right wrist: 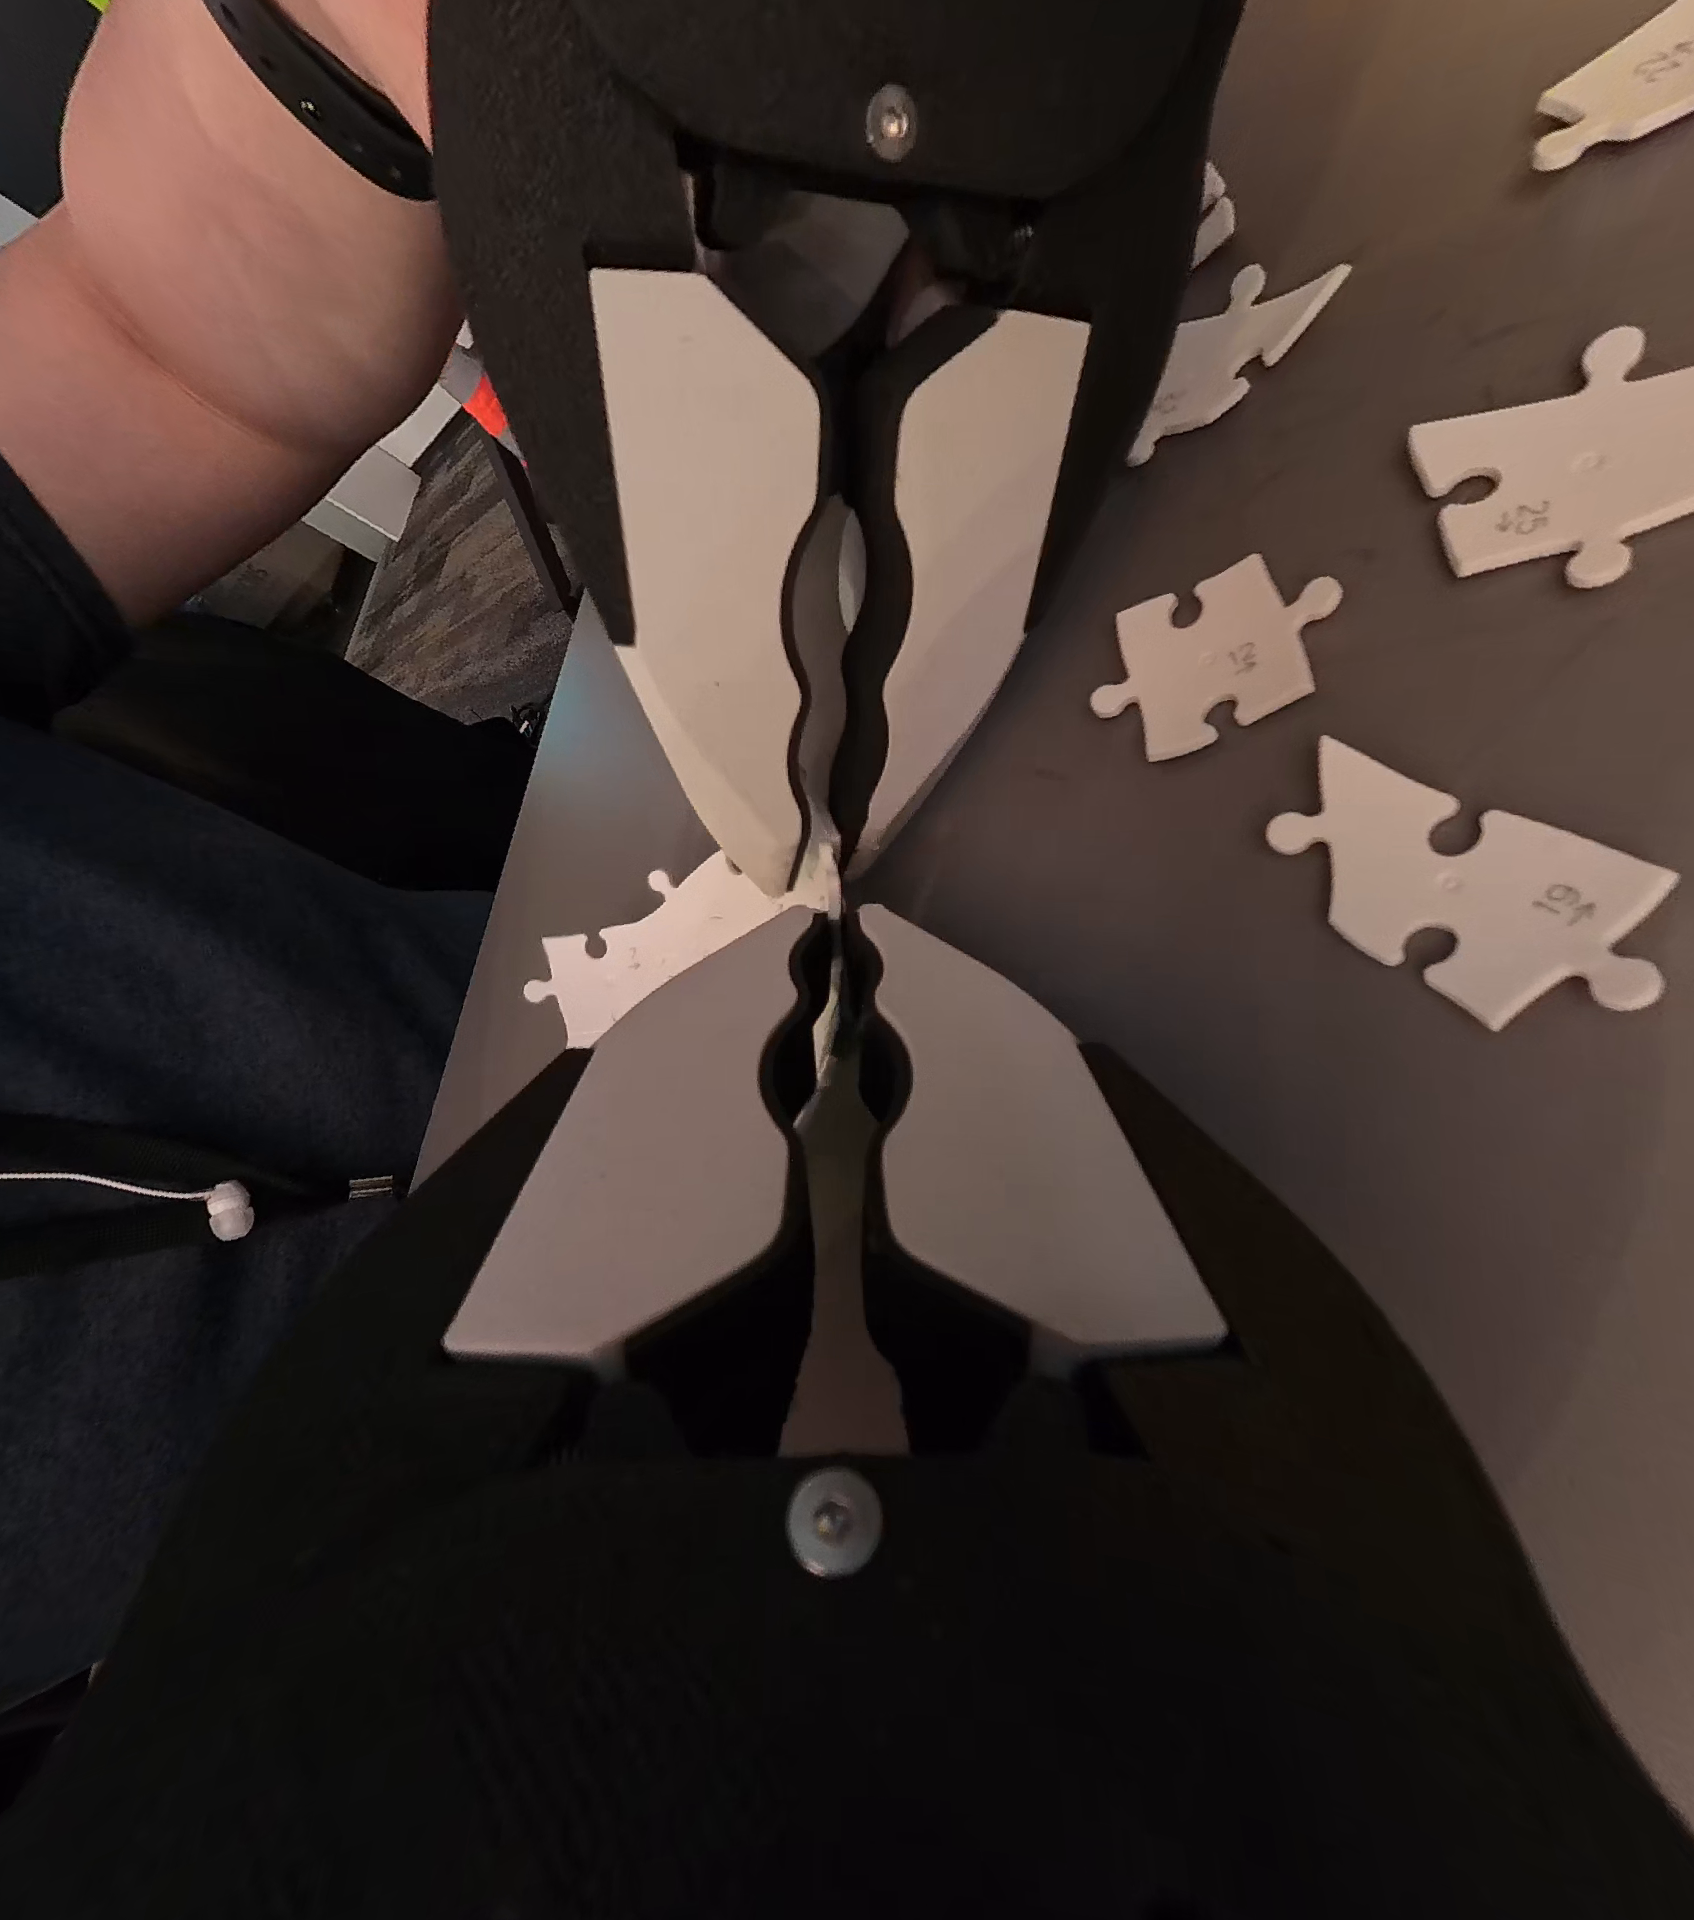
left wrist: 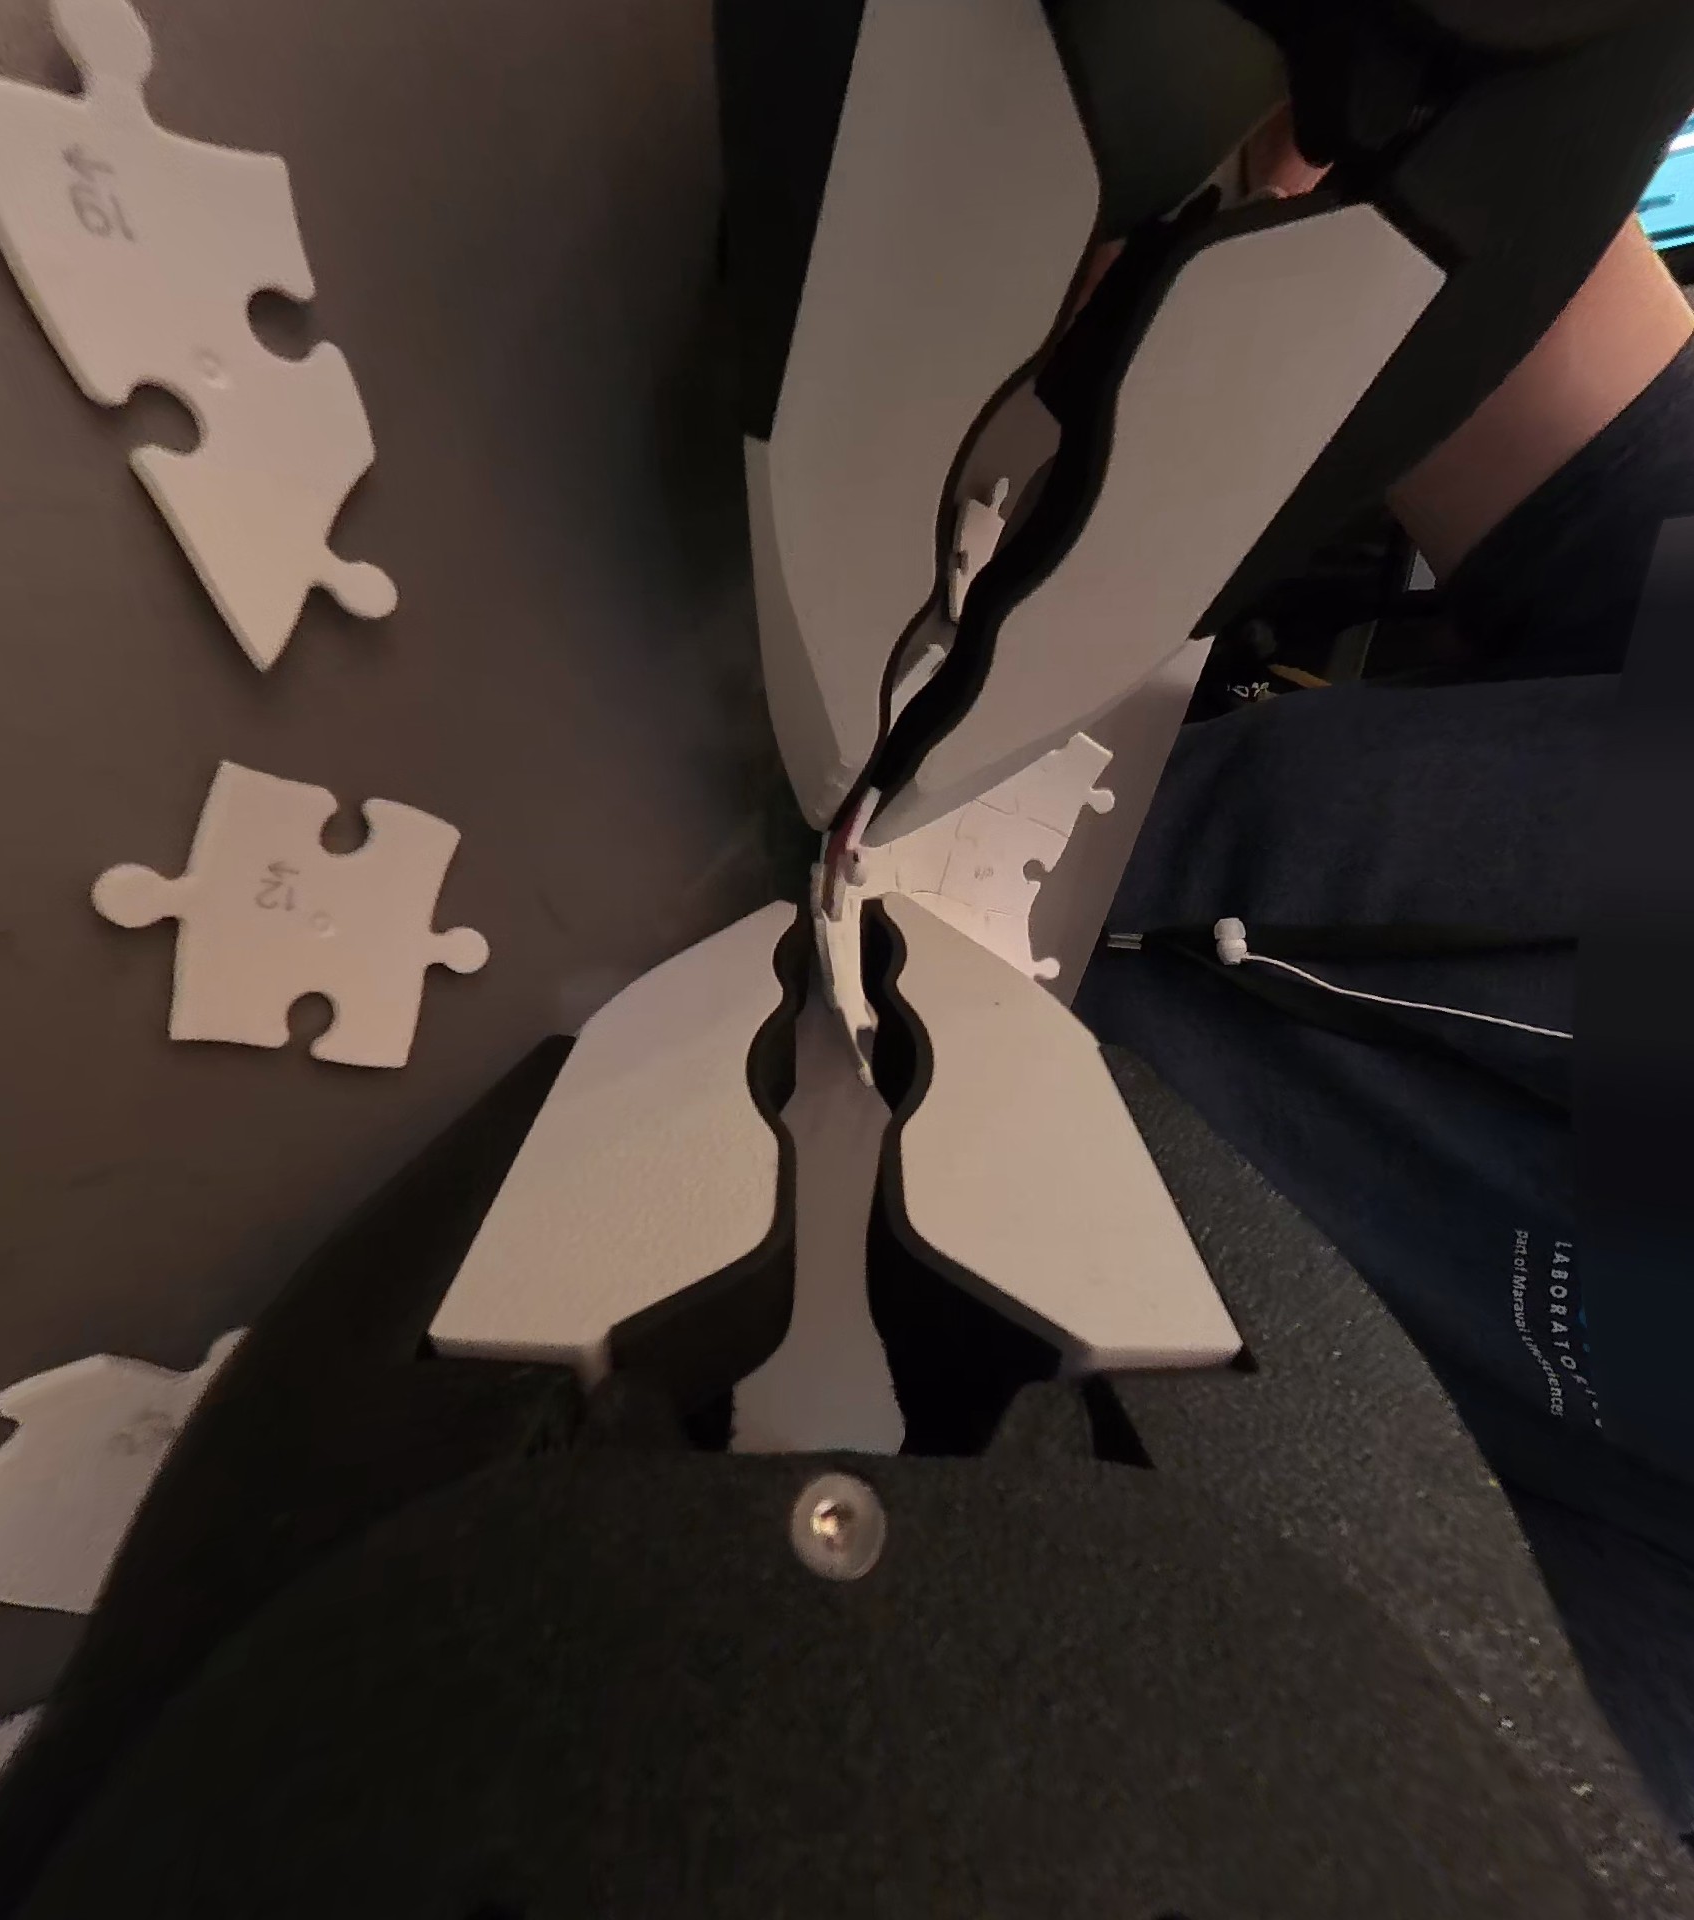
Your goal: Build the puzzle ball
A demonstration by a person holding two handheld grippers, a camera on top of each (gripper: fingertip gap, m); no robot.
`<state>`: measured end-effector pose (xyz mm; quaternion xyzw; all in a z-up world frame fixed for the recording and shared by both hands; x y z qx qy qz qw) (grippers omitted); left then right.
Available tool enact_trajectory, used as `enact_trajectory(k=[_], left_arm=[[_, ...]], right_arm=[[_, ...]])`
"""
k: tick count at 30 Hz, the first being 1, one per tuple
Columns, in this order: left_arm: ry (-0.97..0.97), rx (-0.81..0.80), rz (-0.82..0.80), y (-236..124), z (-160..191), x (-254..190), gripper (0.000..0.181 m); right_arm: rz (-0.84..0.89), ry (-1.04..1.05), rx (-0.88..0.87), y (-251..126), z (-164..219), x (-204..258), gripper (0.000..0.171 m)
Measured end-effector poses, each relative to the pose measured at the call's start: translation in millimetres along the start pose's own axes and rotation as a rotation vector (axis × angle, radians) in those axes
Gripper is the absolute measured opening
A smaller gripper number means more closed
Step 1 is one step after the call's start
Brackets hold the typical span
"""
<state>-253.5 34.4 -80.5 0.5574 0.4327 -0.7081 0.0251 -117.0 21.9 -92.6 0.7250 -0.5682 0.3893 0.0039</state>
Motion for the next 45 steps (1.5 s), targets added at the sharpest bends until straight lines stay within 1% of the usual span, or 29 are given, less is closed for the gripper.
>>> enact_trajectory(k=[7,13,17,20,22,26,31,35,45], left_arm=[[-0.003,-0.015,-0.001,1,-1,2,0.005],[0.004,-0.014,0.008,2,0,2,0.003],[0.015,-0.031,-0.01,0,0,2,0.003],[0.026,-0.046,-0.02,-3,1,1,0.002],[0.034,-0.047,-0.024,-4,2,-1,0.003],[0.058,-0.045,-0.043,-3,3,-5,0.003],[0.09,-0.052,-0.053,-3,2,-12,0.002],[0.115,-0.04,-0.077,-1,3,-16,0.003],[0.153,-0.056,-0.134,0,3,-22,0.003]], right_arm=[[0.006,0.006,-0.003,-1,1,-1,0.003],[-0.025,0.036,0.003,0,1,-1,0.004],[-0.054,0.036,-0.004,-1,0,0,0.014],[-0.027,0.01,0.011,-2,0,1,0.015],[-0.039,0.014,0.023,-1,0,1,0.016],[-0.07,0.021,0.048,5,-1,4,0.015],[-0.068,0.011,0.091,10,-3,7,0.014],[-0.089,0.006,0.126,14,-1,8,0.006],[-0.056,0.047,0.144,12,-2,9,0.004]])
Point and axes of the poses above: each gripper's, where its closed fingertips meet, y out along the fingers, z out of its underside, x = y × z across the jaws, the point moved 10 cm from there along -y, back along the fingers, and after that the axes turned 8 degrees about -y, right-handed, at the moved point
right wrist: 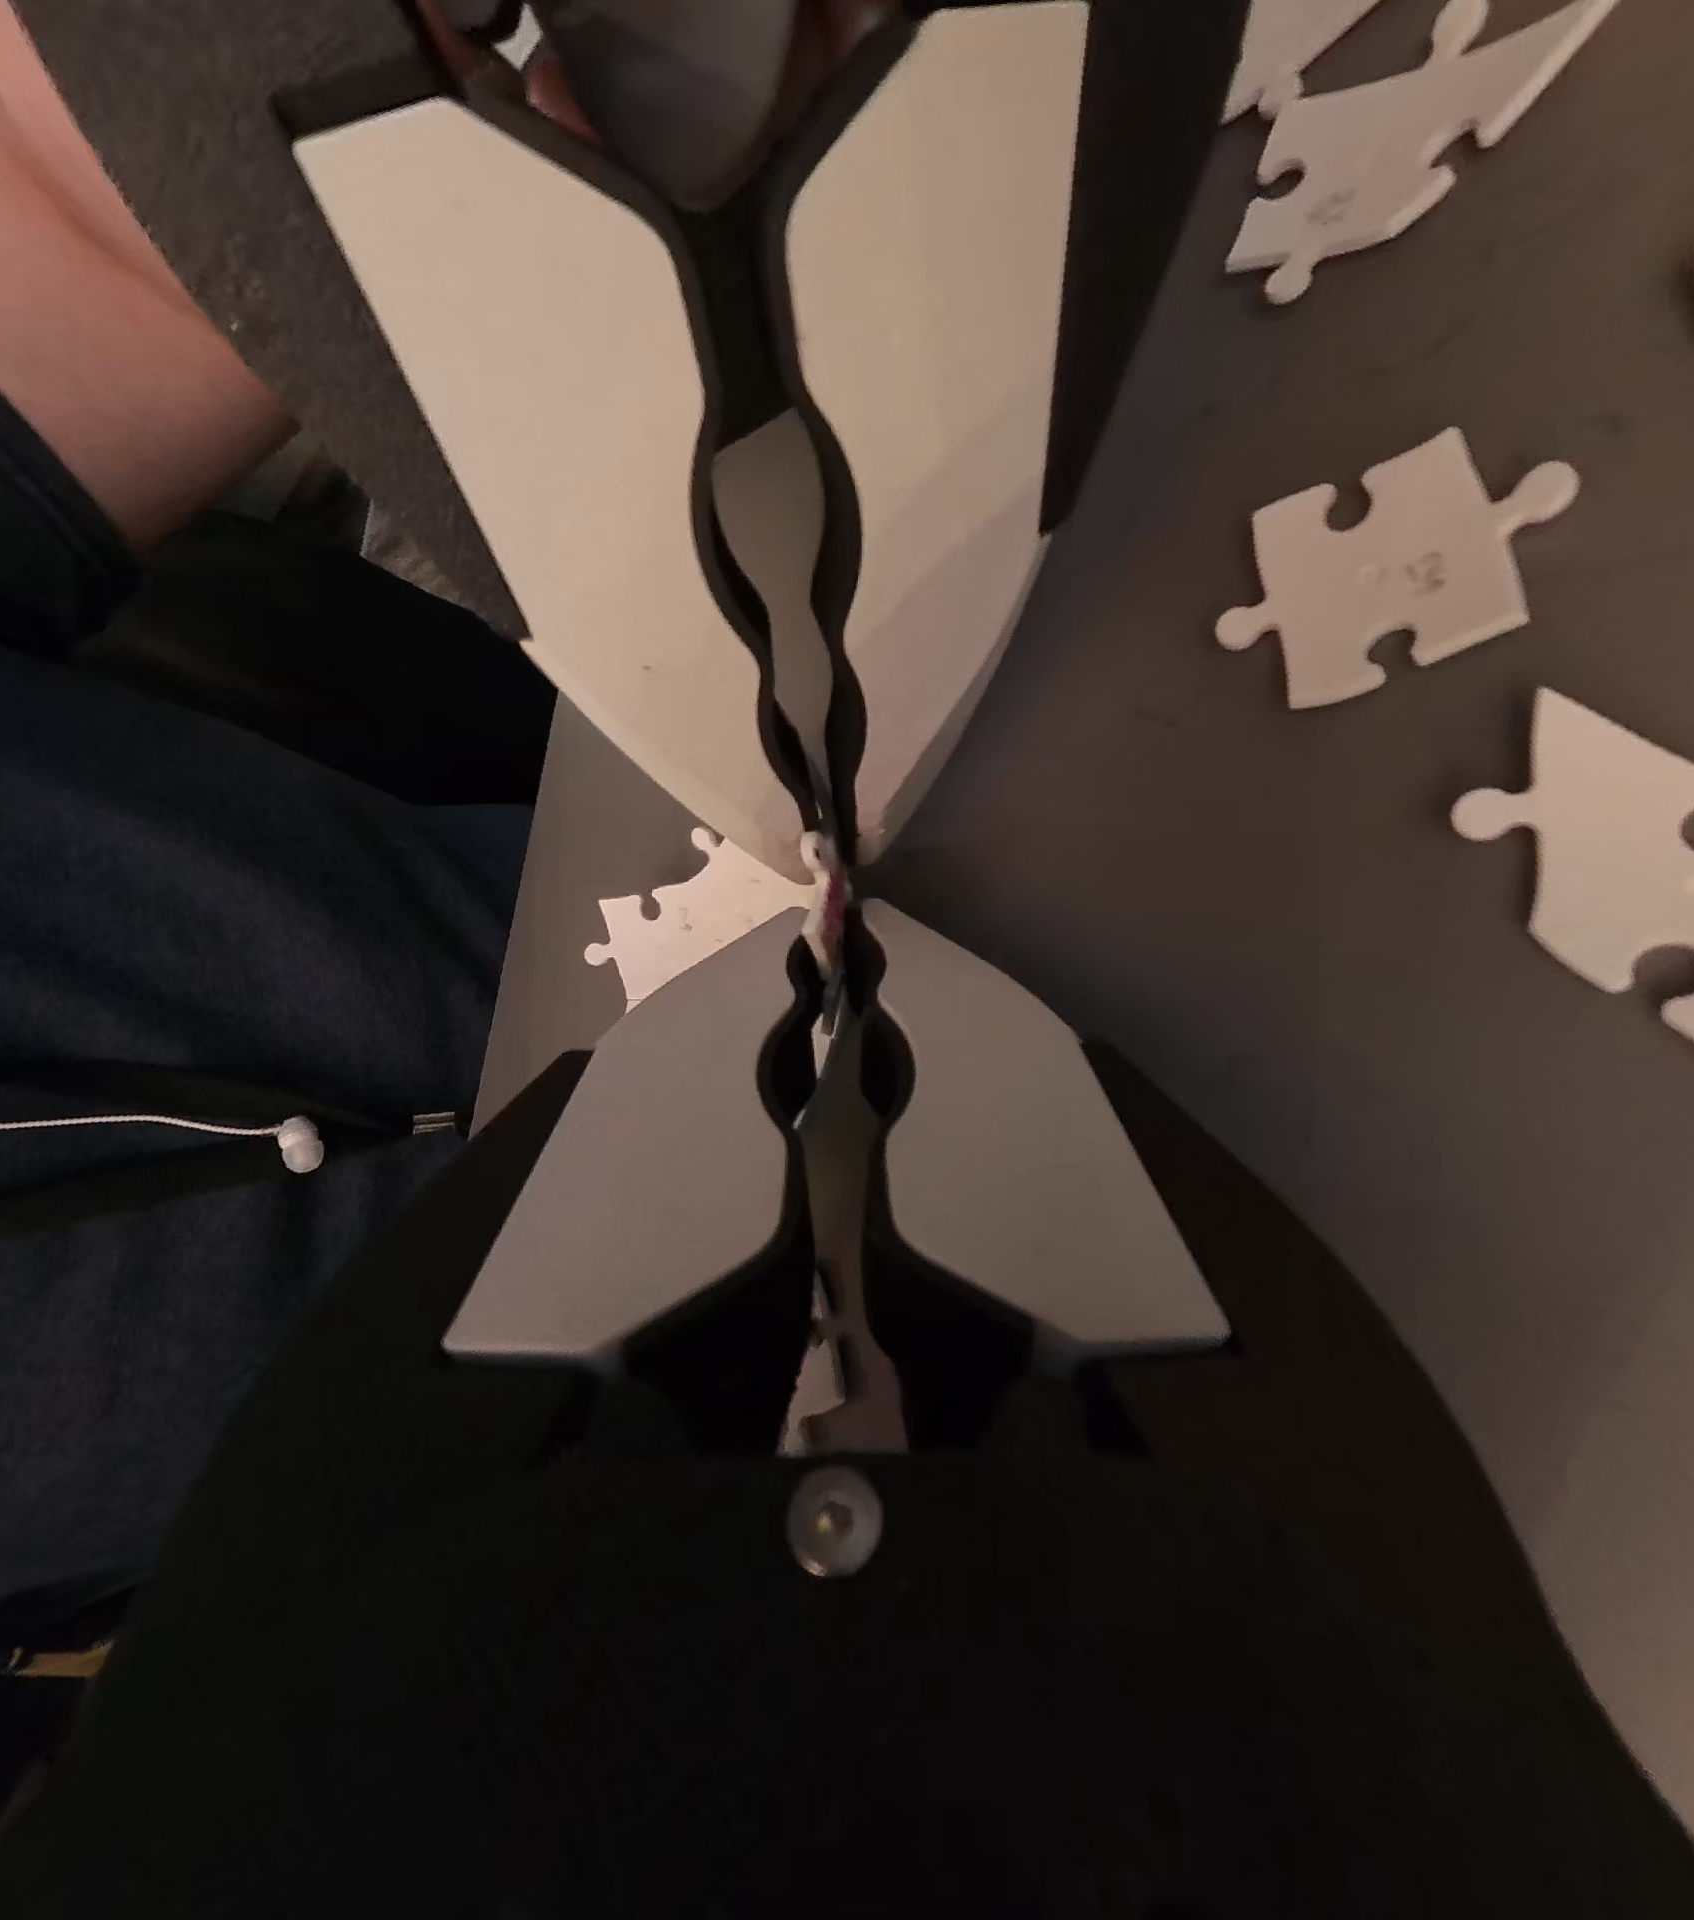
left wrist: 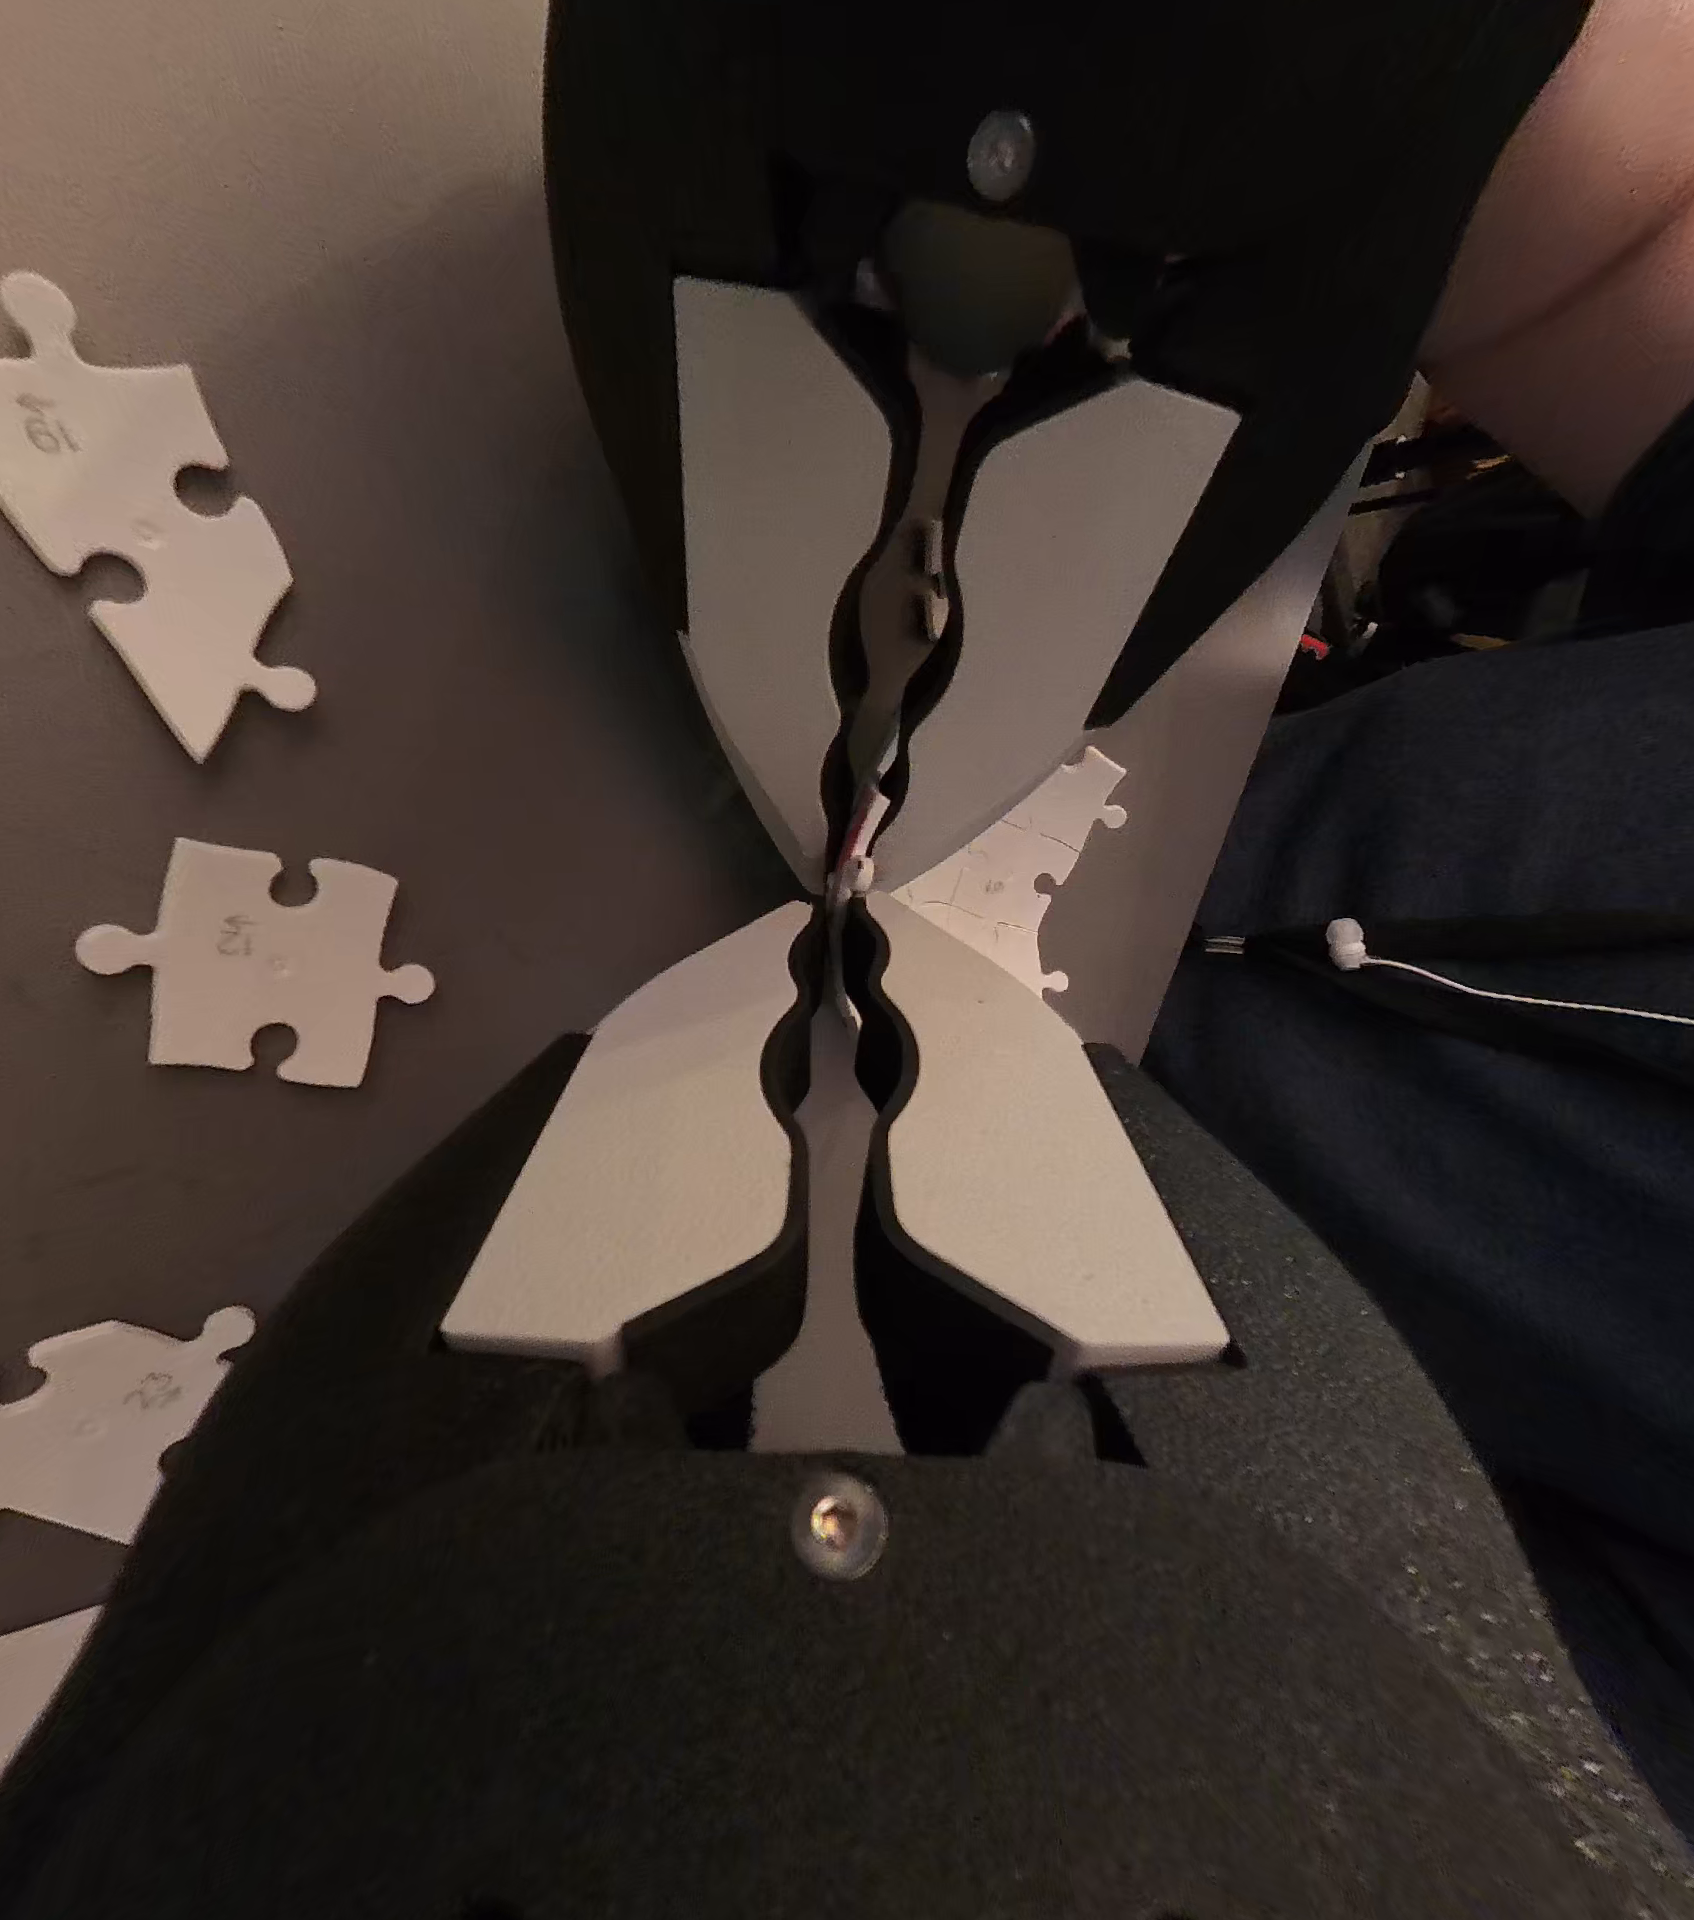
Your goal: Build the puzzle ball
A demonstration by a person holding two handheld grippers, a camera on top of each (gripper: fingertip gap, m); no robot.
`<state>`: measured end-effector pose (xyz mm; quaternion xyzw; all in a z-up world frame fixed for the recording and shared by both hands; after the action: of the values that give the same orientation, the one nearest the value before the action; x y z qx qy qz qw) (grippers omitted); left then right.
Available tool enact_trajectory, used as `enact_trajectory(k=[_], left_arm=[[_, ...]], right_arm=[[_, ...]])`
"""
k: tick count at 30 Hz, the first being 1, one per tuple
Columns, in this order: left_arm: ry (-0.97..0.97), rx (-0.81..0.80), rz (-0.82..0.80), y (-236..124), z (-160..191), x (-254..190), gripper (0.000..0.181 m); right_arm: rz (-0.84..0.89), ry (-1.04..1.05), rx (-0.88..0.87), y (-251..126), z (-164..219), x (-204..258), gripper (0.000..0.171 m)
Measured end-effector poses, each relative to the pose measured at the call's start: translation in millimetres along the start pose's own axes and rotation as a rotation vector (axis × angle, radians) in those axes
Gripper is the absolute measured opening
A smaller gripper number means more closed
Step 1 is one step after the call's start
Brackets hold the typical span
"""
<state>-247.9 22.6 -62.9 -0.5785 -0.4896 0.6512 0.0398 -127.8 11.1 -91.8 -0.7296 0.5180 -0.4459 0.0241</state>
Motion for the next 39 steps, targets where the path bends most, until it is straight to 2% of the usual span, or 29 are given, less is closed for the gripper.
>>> enact_trajectory(k=[8,19,23,31,39], left_arm=[[-0.005,-0.02,-0.008,-7,-1,-1,0.002],[-0.008,-0.014,-0.009,-7,0,-1,0.002],[-0.003,-0.007,-0.008,-4,0,-1,0.002],[-0.004,-0.011,-0.004,-4,-1,-1,0.002],[0.006,-0.004,-0.011,-3,-1,-2,0.002]], right_arm=[[0.052,-0.102,-0.059,-8,-5,4,0.005],[0.036,-0.104,-0.083,-8,-4,2,0.005],[0.045,-0.105,-0.156,-17,-7,3,0.005],[0.025,-0.083,-0.086,-11,-3,1,0.006],[0.038,-0.1,-0.087,-10,-4,2,0.004]])
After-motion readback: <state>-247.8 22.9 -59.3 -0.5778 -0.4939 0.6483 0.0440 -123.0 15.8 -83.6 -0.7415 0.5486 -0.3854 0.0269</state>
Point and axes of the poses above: each gripper's, where its closed fingertips meet, y out along the fingers, z out of its underside, x = y × z across the jaws, the point moved 10 cm from there along -y, back along the fingers, and after that the axes turned 8 degrees about -y, right-handed, at the moved point
